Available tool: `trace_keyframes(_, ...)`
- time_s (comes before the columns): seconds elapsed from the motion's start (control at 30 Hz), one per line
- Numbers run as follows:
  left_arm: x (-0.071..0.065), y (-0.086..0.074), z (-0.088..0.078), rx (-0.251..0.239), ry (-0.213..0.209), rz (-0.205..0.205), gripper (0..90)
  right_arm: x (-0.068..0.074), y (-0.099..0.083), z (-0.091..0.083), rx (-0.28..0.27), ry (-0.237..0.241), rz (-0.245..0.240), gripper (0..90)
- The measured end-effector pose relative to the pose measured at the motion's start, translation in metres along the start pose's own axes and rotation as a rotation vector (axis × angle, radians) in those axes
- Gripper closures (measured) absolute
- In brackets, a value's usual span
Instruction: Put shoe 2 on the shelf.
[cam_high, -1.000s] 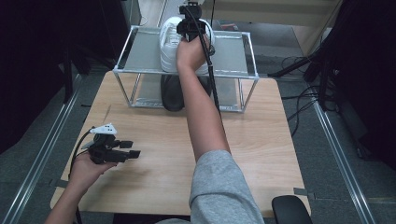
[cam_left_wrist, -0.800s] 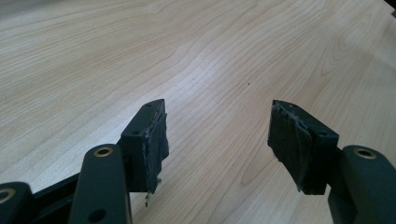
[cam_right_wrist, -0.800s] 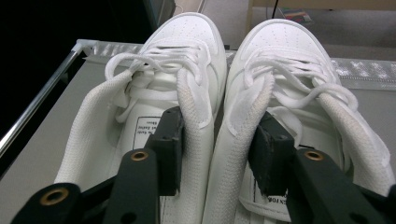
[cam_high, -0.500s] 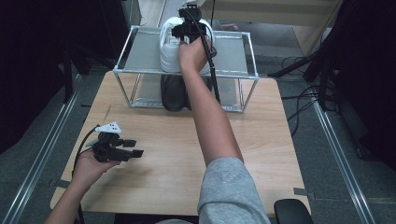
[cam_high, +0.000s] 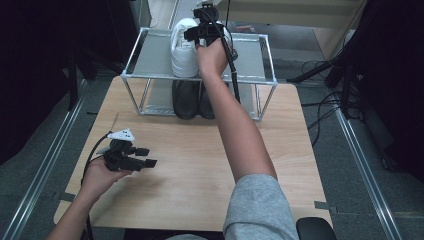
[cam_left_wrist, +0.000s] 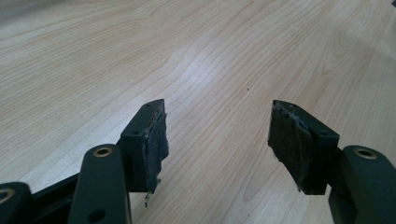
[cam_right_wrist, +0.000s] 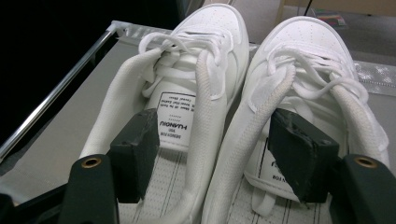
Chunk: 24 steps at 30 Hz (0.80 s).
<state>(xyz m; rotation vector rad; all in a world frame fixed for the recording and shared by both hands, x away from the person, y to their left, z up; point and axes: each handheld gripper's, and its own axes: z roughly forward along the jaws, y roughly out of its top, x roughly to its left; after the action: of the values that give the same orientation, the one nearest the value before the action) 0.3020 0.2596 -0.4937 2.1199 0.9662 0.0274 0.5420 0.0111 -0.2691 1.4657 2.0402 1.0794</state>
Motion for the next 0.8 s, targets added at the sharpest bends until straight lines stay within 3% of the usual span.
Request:
trace_keyframes(0.4,0.001,0.007,0.006,0.011,-0.005,0.010,37.3,-0.001,-0.006,-0.021,0.023,0.057,-0.063,34.0)
trace_keyframes(0.47,0.002,0.007,0.005,0.004,-0.013,0.006,37.1,-0.001,-0.008,-0.032,0.018,0.088,-0.065,35.2)
trace_keyframes(0.8,0.002,0.009,0.008,0.013,-0.014,0.008,37.0,-0.004,-0.021,-0.069,-0.008,0.154,-0.134,35.7)
